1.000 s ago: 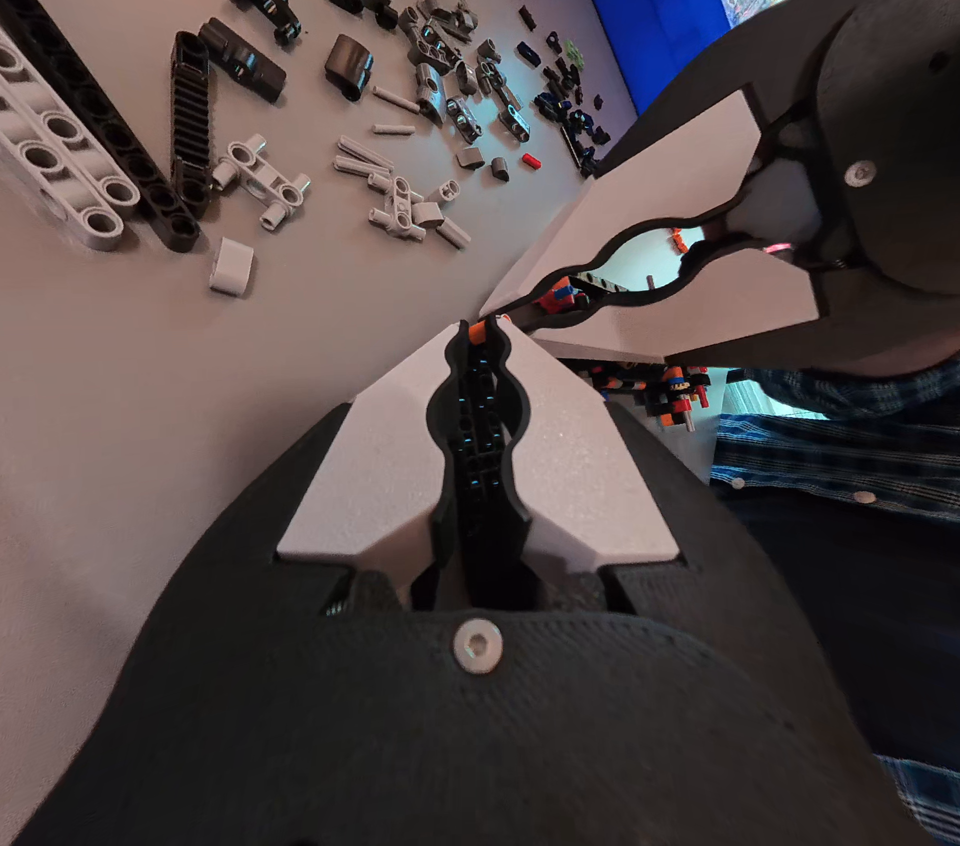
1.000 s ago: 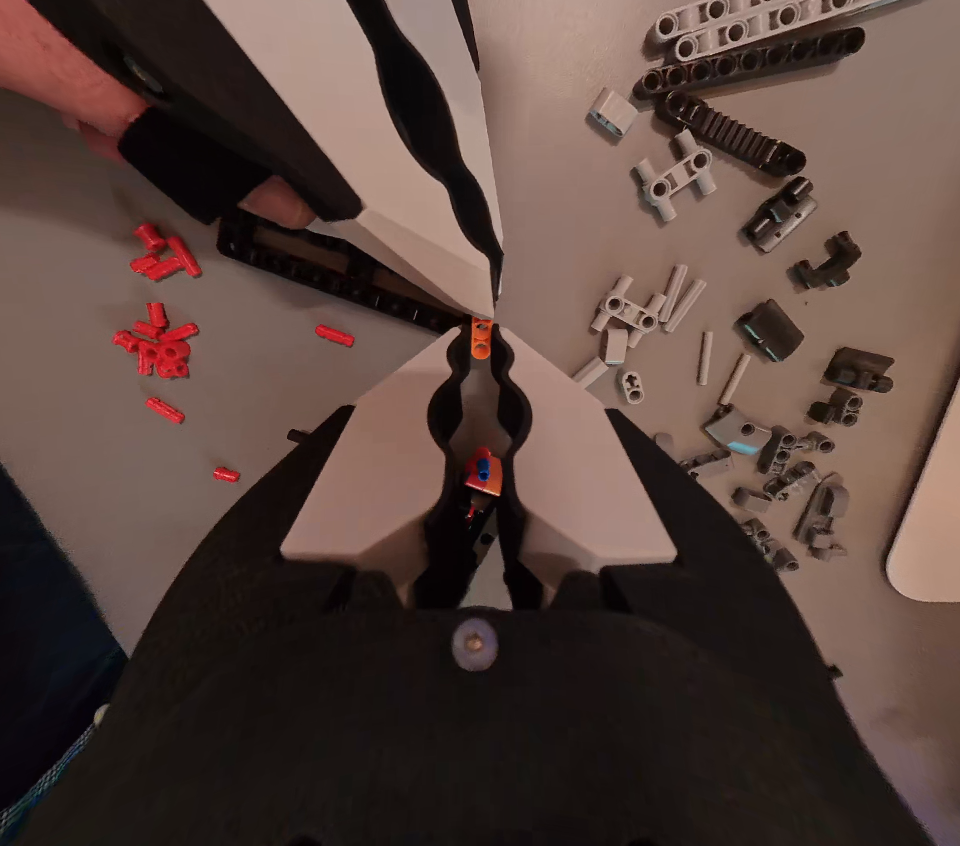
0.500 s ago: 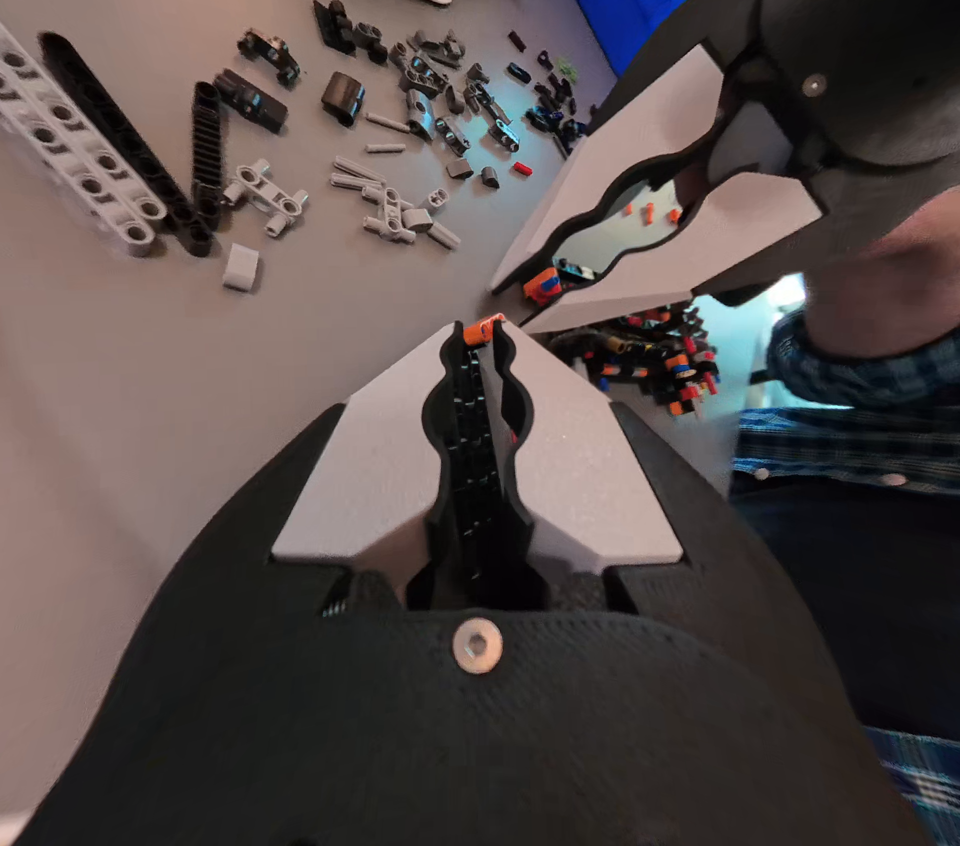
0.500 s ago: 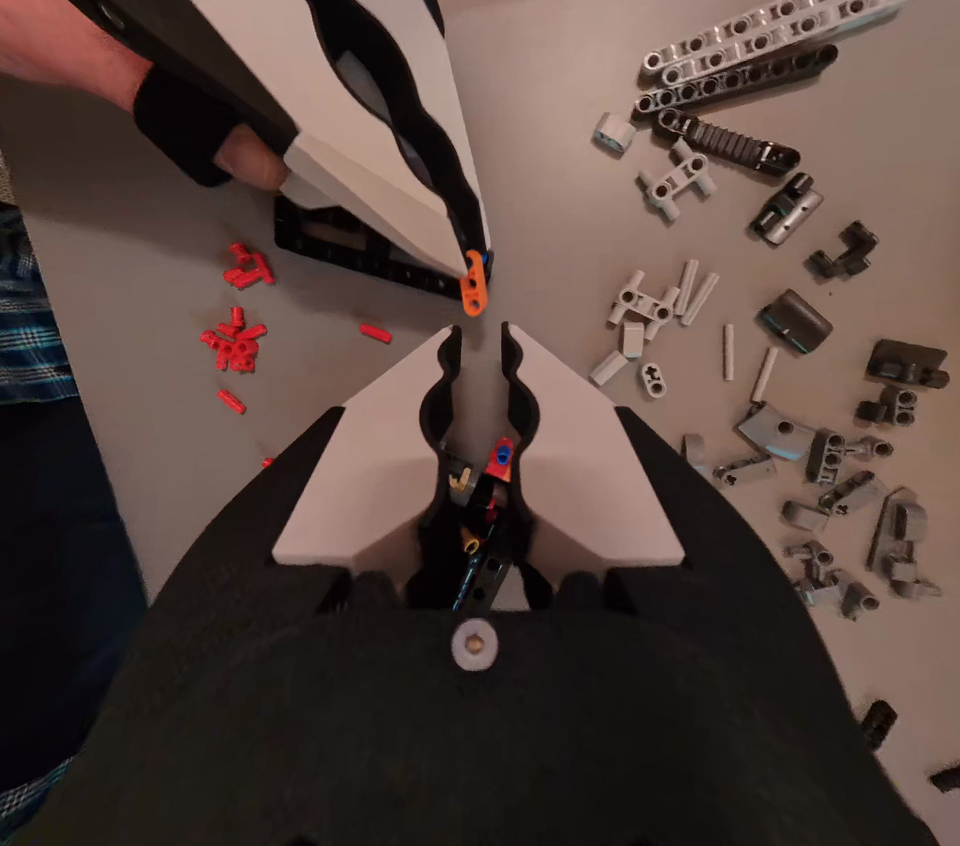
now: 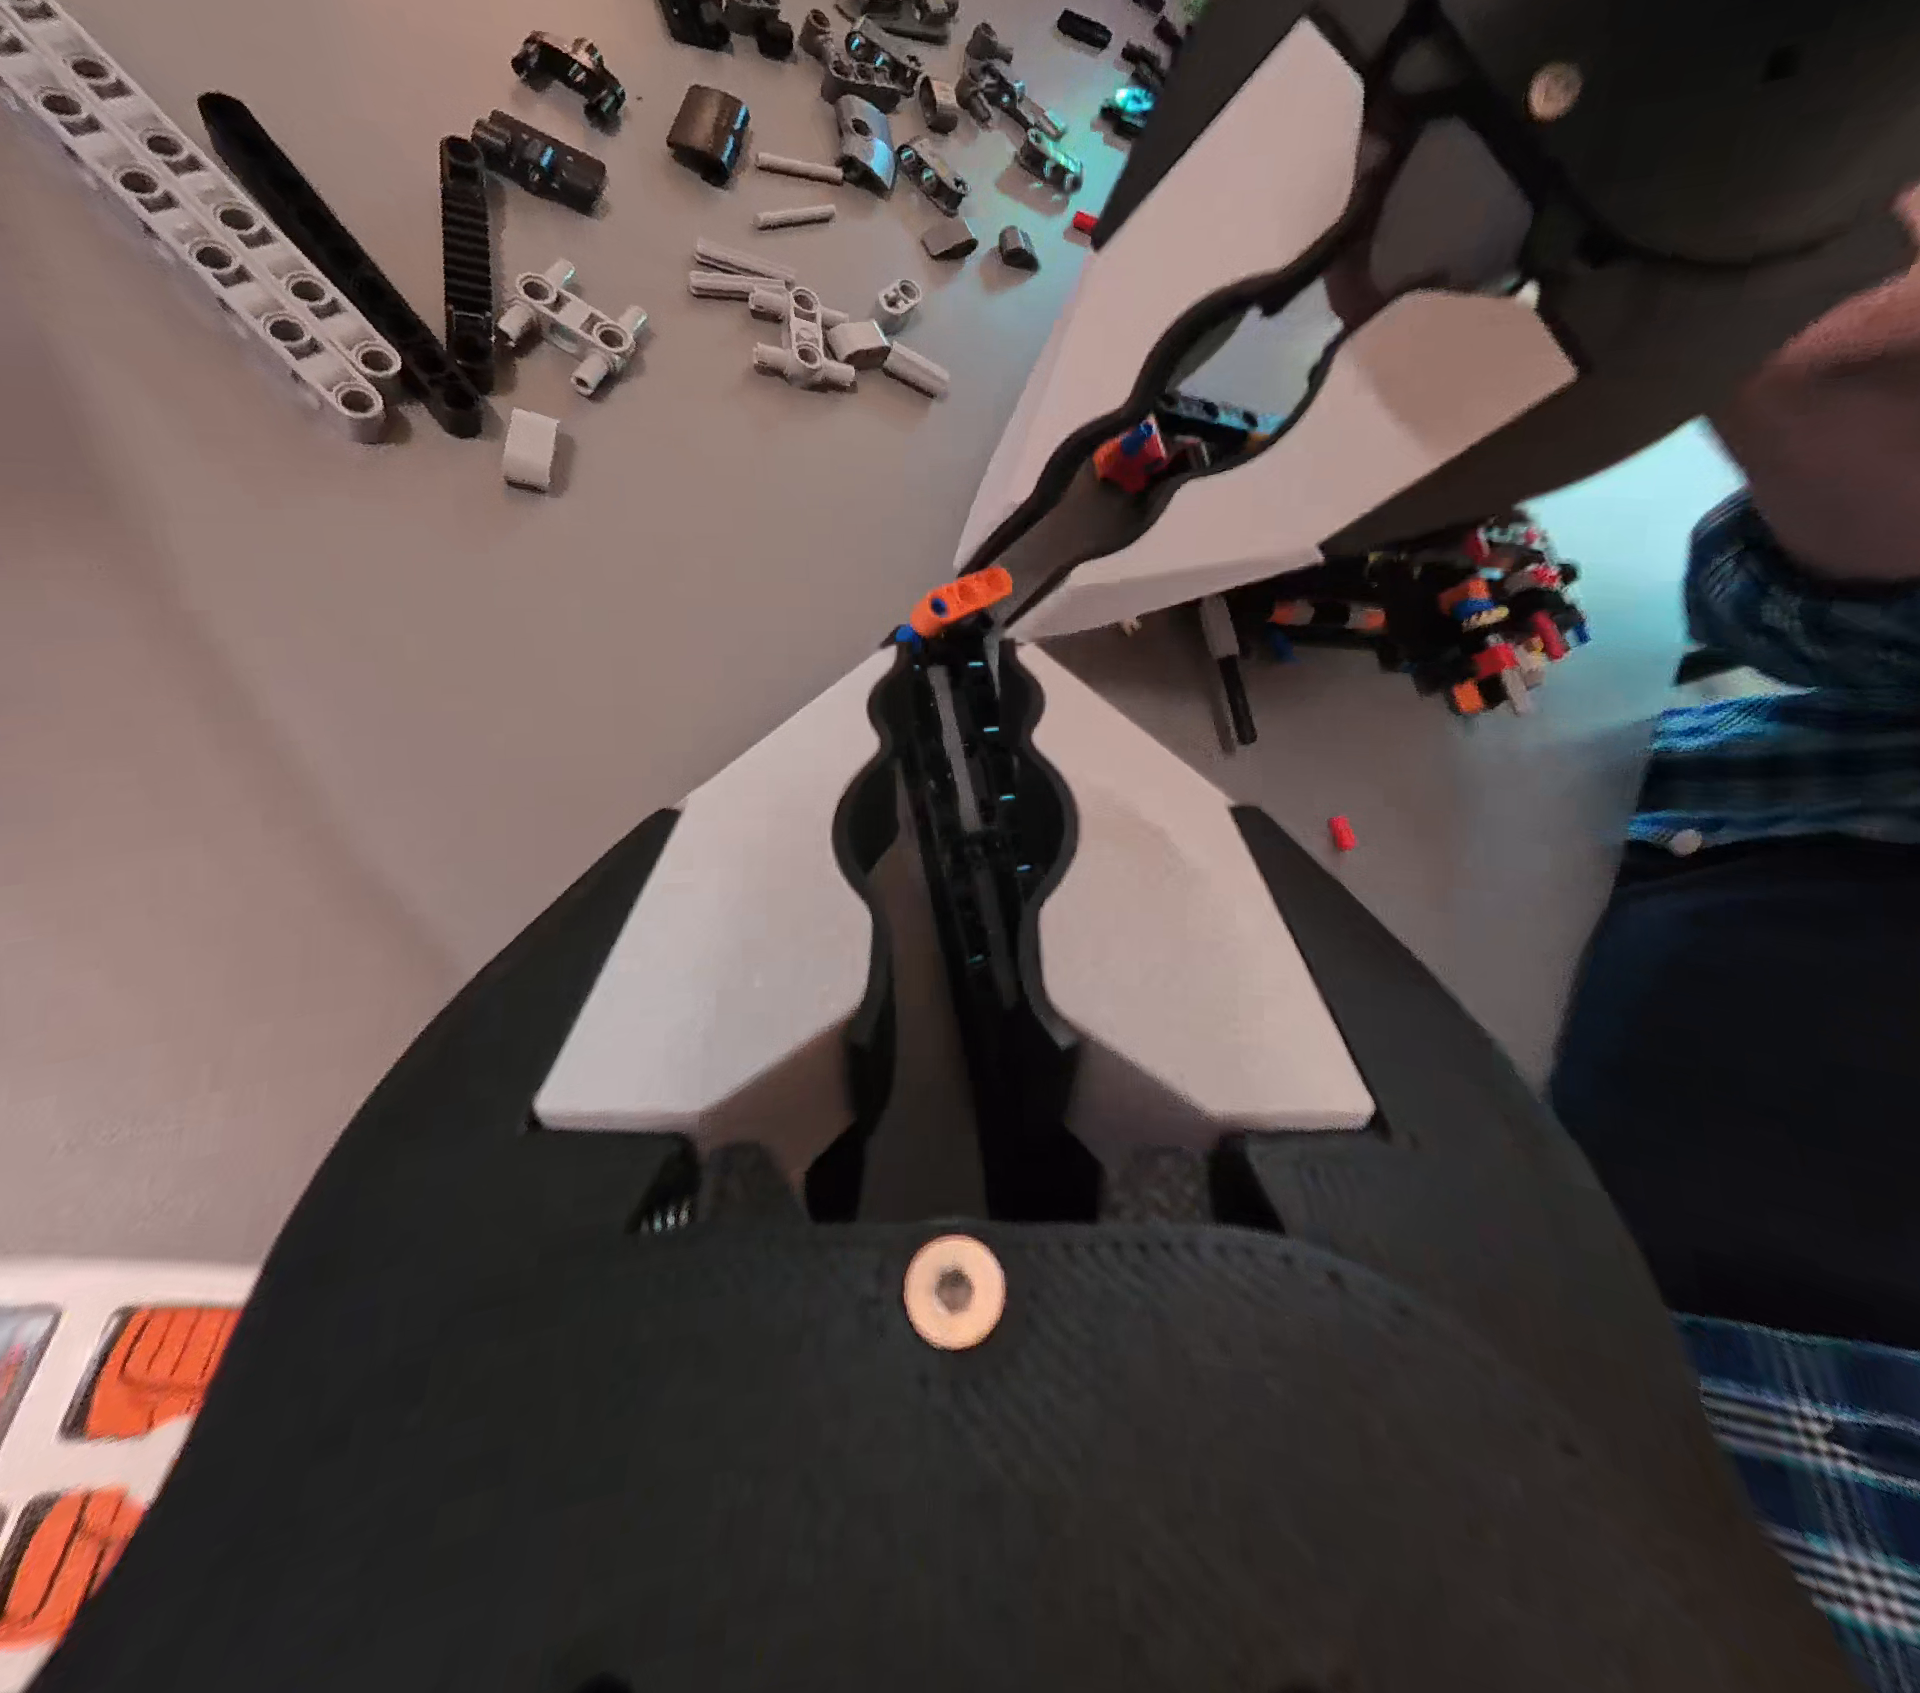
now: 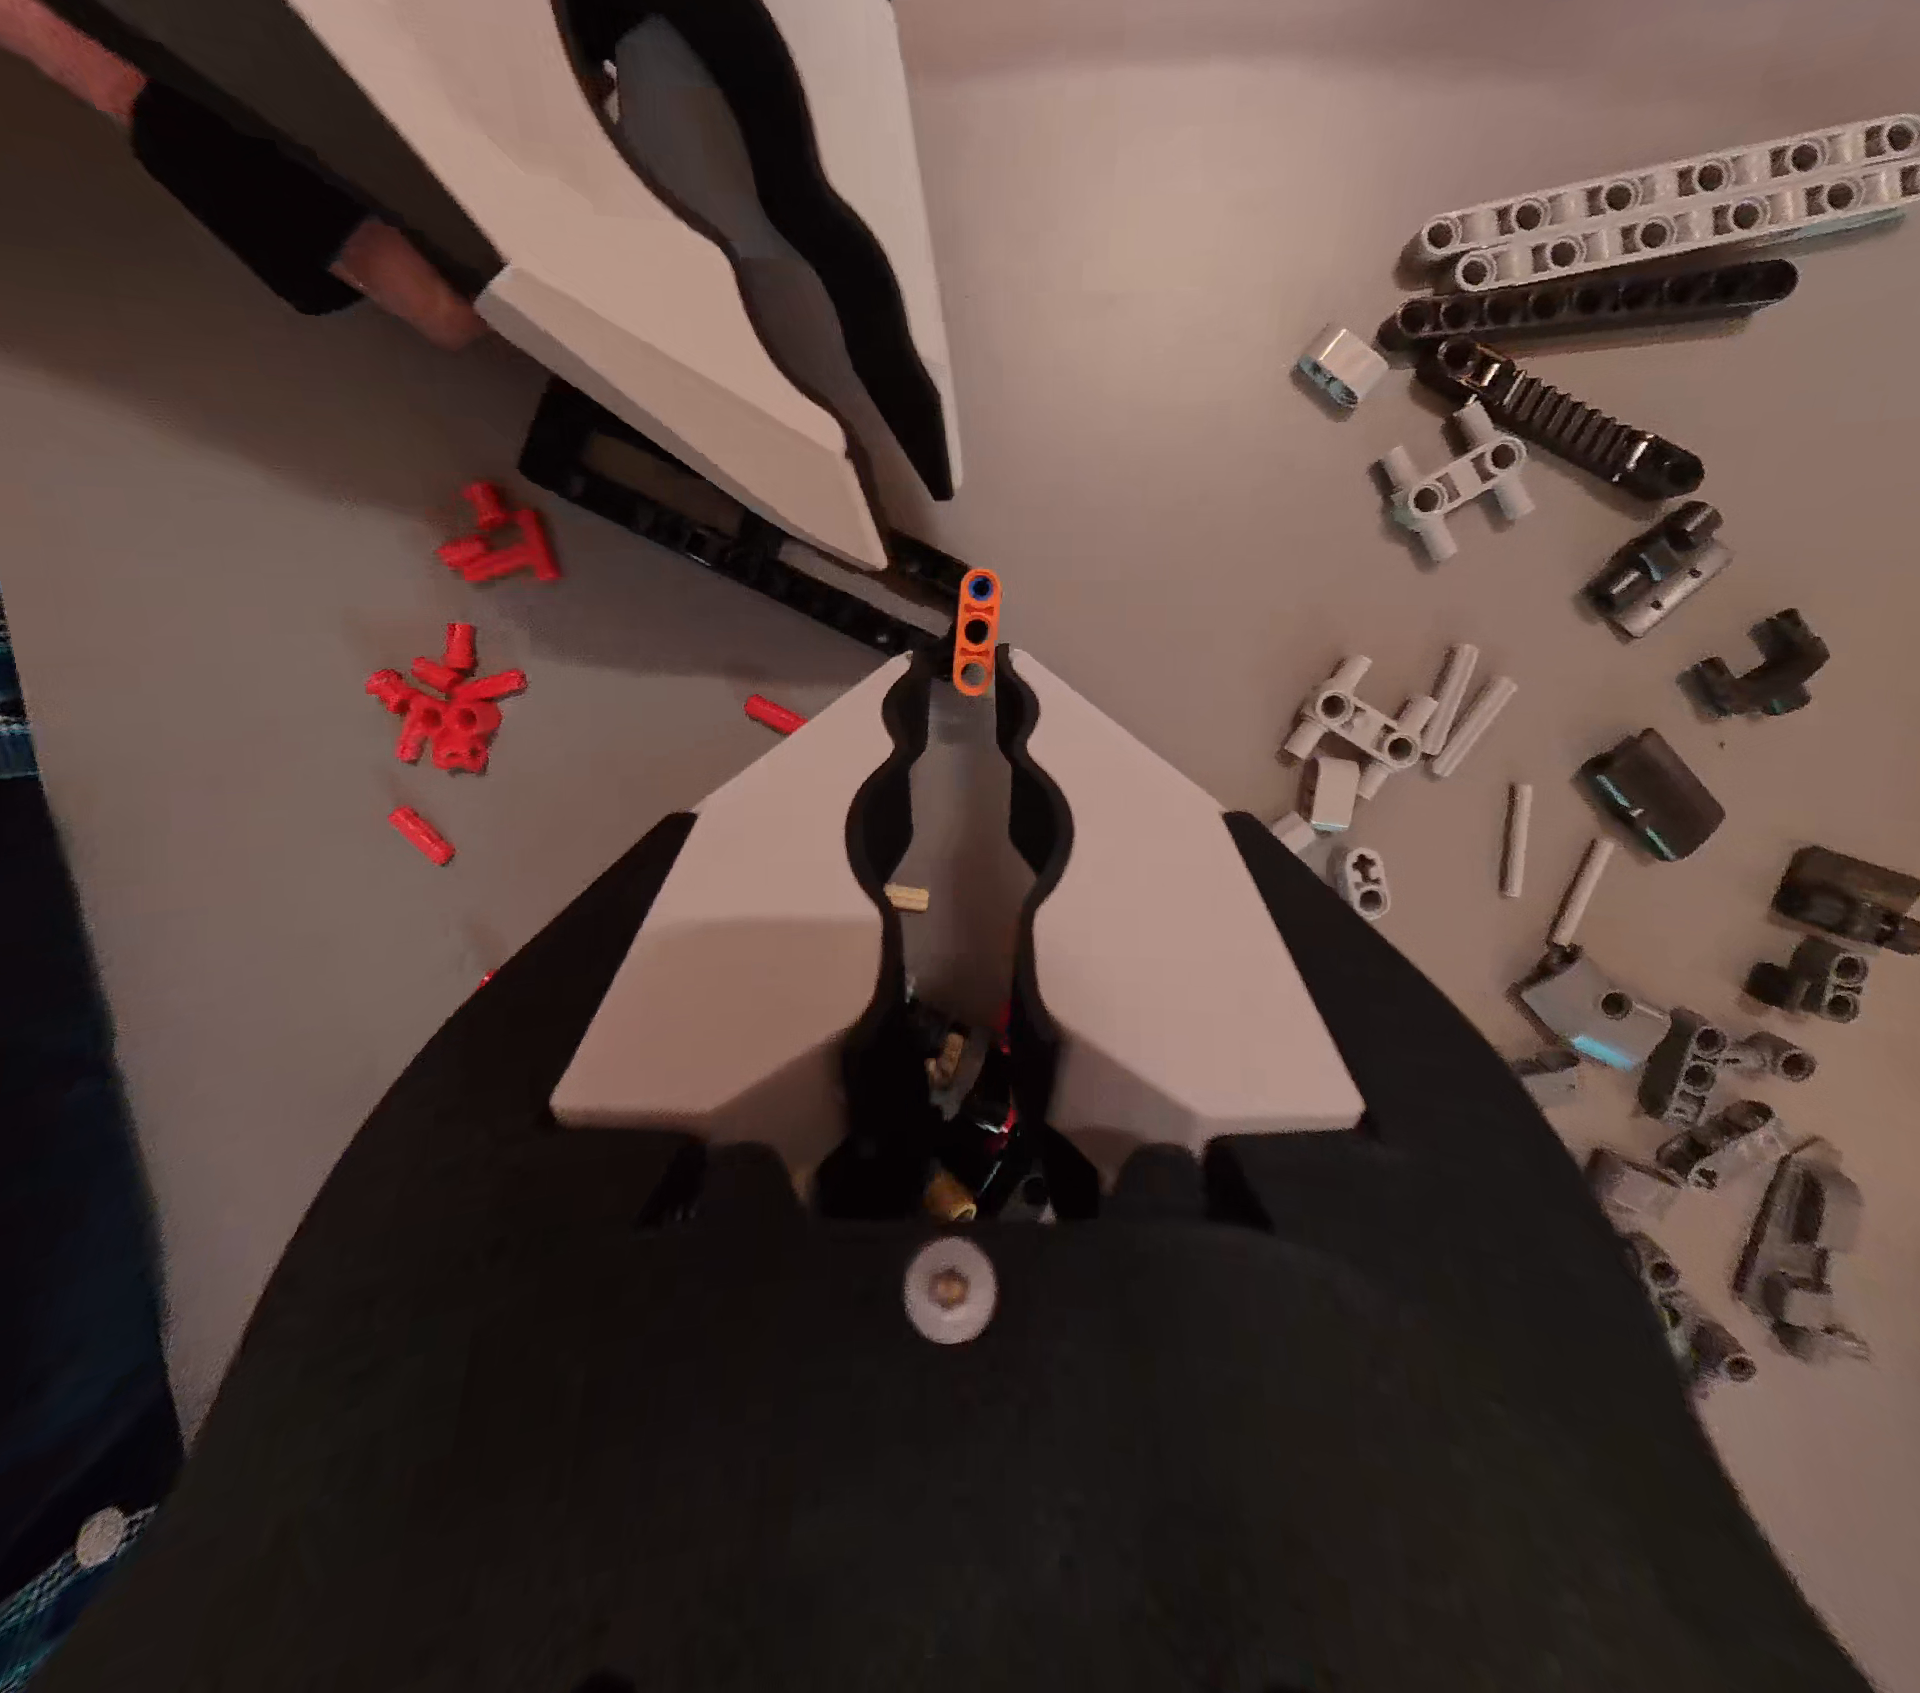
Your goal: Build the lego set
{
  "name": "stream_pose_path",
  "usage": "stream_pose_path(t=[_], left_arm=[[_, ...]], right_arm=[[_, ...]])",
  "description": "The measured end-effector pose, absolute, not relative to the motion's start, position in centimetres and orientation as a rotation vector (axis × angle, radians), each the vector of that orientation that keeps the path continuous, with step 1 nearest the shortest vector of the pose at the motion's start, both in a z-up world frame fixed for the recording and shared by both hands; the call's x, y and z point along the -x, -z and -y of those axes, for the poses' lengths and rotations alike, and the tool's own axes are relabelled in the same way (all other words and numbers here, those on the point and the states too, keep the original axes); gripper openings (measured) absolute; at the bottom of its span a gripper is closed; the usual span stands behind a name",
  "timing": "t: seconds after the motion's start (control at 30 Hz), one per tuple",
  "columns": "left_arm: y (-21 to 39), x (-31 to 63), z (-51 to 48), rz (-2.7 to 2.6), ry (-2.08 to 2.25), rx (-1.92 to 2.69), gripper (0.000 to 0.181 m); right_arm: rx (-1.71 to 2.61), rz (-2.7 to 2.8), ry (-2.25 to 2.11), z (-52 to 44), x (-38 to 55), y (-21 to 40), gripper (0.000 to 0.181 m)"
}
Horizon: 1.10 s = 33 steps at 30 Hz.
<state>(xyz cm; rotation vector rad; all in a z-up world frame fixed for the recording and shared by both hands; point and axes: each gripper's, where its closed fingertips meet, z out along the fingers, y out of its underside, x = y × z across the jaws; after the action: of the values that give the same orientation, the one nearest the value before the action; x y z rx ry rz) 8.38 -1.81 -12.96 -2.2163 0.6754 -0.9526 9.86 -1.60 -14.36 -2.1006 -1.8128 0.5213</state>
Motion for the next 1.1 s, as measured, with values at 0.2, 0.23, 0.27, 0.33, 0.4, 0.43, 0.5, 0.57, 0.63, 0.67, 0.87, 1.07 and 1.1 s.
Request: stream_pose_path(t=[0.2,0.23,0.27,0.33,0.4,0.43,0.5,0.57,0.63,0.67,0.87,1.07,1.1], left_arm=[[15.2,-8.7,3.1,-0.819,0.693,2.250,0.015],[15.2,-8.6,3.0,-0.815,0.668,2.238,0.011],[15.4,-8.5,3.0,-0.821,0.639,2.237,0.006],[15.5,-8.5,3.1,-0.829,0.607,2.224,0.001],[15.5,-8.7,3.2,-0.840,0.583,2.212,0.000],[15.5,-8.8,3.2,-0.850,0.560,2.205,0.000],[15.5,-8.9,3.2,-0.863,0.522,2.192,0.000],[15.5,-8.9,3.2,-0.878,0.496,2.183,0.000],[14.9,-8.9,3.2,-0.878,0.531,2.164,0.002],[14.4,-8.9,3.2,-0.876,0.538,2.150,0.006],[14.8,-9.9,4.7,-1.013,0.487,2.137,0.001],[15.5,-10.1,4.9,-1.015,0.522,2.160,0.000],[15.5,-10.1,4.9,-1.017,0.521,2.159,0.000]], right_arm=[[2.131,1.785,-0.544,1.8,-9.8,14.7,0.005],[2.142,1.779,-0.546,1.9,-9.9,14.7,0.005],[2.164,1.767,-0.554,2.0,-9.9,14.7,0.005],[2.194,1.752,-0.558,2.2,-9.9,14.7,0.005],[2.227,1.724,-0.553,2.3,-10.0,14.7,0.005],[2.245,1.706,-0.556,2.3,-10.0,14.7,0.005],[2.269,1.679,-0.554,2.4,-10.0,14.7,0.005],[2.266,1.687,-0.526,2.4,-10.0,14.7,0.005],[2.263,1.698,-0.538,2.7,-9.8,14.7,0.005],[2.256,1.704,-0.535,2.7,-9.7,14.7,0.005],[2.211,1.796,-0.481,2.5,-9.6,14.6,0.006],[2.159,1.860,-0.463,2.2,-9.4,14.4,0.007],[2.146,1.876,-0.467,2.3,-9.3,14.4,0.006]])
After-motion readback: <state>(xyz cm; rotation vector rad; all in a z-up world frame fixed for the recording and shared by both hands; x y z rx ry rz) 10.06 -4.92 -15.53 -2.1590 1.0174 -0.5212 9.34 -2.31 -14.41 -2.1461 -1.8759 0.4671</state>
